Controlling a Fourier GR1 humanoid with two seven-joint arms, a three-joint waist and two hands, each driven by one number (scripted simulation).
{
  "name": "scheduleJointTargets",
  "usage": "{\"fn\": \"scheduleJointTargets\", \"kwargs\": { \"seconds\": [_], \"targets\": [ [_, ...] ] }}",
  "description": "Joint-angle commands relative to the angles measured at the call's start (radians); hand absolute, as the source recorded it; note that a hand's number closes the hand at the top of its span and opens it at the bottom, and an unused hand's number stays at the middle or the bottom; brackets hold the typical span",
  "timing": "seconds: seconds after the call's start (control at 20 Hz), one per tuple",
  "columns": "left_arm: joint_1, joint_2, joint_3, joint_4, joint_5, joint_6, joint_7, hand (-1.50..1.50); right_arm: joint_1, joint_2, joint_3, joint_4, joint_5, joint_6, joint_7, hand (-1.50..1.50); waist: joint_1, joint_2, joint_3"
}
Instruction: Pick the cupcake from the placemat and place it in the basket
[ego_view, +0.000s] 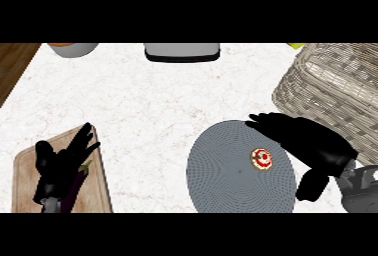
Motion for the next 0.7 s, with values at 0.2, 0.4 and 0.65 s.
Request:
{"fn": "scheduleJointTargets", "kwargs": {
  "seconds": [0.2,0.4,0.65],
  "targets": [
    [0.091,-0.022,-0.016,0.079,-0.009,-0.021,0.016,0.00,-0.003,0.066,0.024,0.083,0.086,-0.029,-0.048,-1.50,0.007,0.010,-0.016],
    [0.091,-0.029,-0.012,0.067,-0.022,-0.005,0.030,0.00,-0.022,0.128,0.065,0.121,0.136,-0.034,-0.024,-1.50,0.010,0.009,-0.016],
    [0.065,-0.014,0.009,0.077,-0.017,-0.027,0.040,0.00,-0.041,0.083,0.046,0.193,0.169,0.001,-0.067,-1.50,0.008,0.010,-0.016]
  ]
}}
